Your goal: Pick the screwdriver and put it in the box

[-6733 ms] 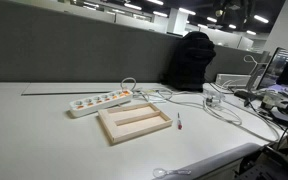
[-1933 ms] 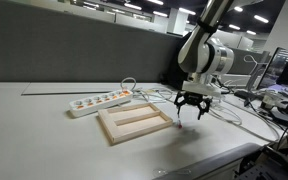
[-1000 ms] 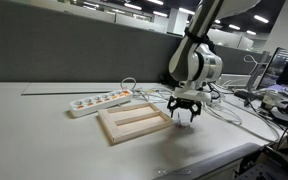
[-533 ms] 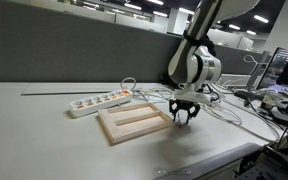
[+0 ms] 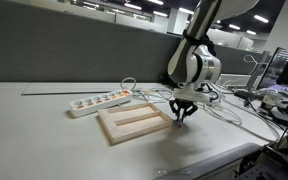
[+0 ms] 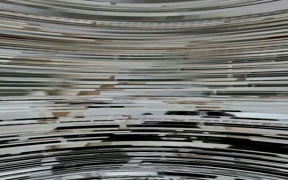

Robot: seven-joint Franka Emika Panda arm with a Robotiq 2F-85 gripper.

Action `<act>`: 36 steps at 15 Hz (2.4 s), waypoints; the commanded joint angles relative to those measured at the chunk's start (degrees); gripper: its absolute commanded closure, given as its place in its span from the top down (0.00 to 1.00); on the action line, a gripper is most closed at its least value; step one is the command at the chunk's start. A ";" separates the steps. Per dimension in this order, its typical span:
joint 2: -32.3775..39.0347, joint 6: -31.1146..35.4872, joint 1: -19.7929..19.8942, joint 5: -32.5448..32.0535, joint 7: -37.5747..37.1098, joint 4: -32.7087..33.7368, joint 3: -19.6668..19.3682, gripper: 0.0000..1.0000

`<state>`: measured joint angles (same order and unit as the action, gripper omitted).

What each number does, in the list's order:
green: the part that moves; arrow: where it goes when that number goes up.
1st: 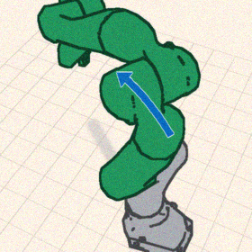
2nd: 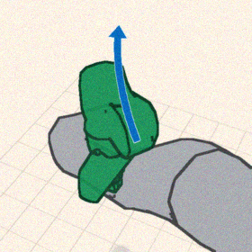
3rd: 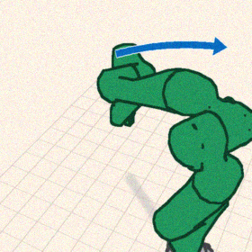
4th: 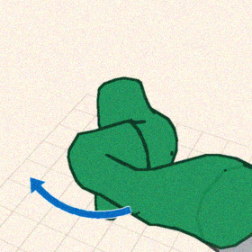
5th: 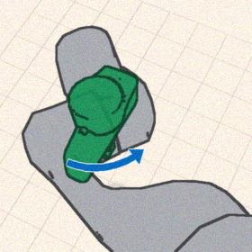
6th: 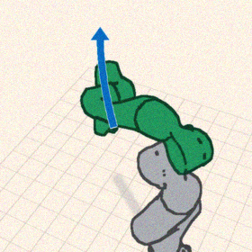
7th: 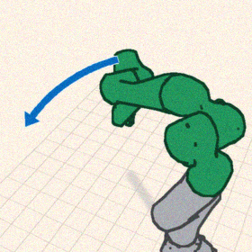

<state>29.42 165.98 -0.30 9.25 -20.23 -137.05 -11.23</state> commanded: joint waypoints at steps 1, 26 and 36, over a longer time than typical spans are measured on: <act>-0.72 0.24 -0.60 0.16 -0.86 -0.05 -0.66 0.06; -1.74 4.71 -19.06 1.12 -19.38 -0.15 -3.60 0.07; -2.08 4.19 -20.51 1.26 -25.36 -0.33 -4.42 0.69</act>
<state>27.65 170.60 -20.30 10.13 -42.56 -137.47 -15.33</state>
